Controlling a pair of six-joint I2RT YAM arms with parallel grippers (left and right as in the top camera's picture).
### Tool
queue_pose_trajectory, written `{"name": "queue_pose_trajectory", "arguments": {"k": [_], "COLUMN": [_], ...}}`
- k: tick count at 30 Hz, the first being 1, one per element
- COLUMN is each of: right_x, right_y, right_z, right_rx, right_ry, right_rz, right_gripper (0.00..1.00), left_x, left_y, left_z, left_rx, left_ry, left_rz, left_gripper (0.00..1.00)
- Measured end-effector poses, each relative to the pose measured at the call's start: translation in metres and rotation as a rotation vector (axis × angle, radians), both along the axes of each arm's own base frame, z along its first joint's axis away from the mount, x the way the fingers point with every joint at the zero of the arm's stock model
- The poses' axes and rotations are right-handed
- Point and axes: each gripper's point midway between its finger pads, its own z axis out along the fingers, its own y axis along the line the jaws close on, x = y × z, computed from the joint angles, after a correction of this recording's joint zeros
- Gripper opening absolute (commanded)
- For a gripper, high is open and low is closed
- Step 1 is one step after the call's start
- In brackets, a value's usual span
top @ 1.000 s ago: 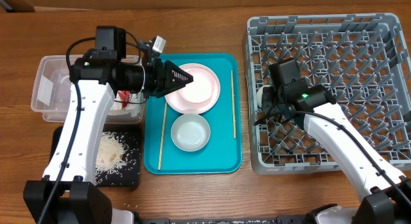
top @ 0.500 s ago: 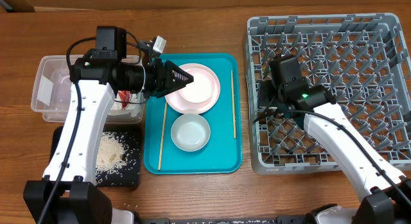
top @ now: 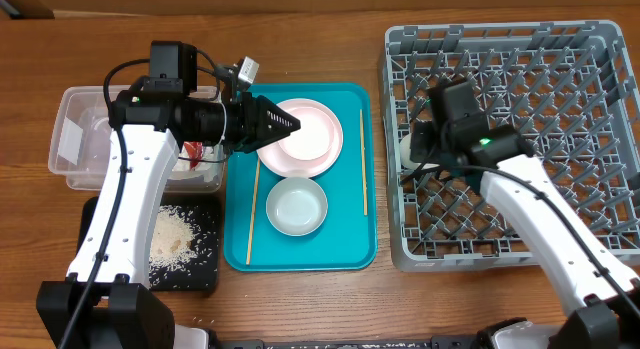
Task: Sort waste into correct bins and load items into the dishwasher
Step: 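Lower cup into dish rack with right gripper, then open right gripper to release white cup and raise it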
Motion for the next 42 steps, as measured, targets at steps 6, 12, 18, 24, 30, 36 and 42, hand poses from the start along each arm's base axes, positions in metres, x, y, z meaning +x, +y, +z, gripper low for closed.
{"name": "queue_pose_trajectory", "arguments": {"k": [6,12,18,24,30,36,42], "right_x": [-0.014,-0.006,-0.001,0.017,0.02,0.023,0.016], "right_y": [-0.005,0.003,0.007,0.013,0.014,0.015,0.013], "right_z": [0.008,-0.005,-0.027,-0.018,-0.018,-0.016,-0.02], "right_rx": [0.036,0.062,0.062,0.088,0.09,0.094,0.086], "right_ry": [0.044,0.059,0.099,0.019,0.01,-0.007,0.027], "right_rz": [-0.002,0.013,0.018,0.022,0.023,0.024,0.023], "right_gripper": [0.04,0.04,0.04,0.04,0.06,0.1,0.15], "left_x": [-0.001,-0.001,-0.001,-0.001,0.0,0.0,0.0], "left_y": [0.0,0.001,0.001,0.001,0.002,0.002,0.003], "left_z": [-0.001,-0.002,-0.002,-0.003,-0.003,-0.004,-0.004], "left_rx": [0.004,0.01,0.012,0.015,0.019,0.021,0.026], "left_ry": [0.007,0.009,0.01,0.01,0.009,0.009,0.012], "left_rz": [0.002,0.004,0.005,0.006,0.008,0.009,0.011], "left_gripper": [0.37,0.36,0.37,0.38,0.37,0.38,0.39]}}
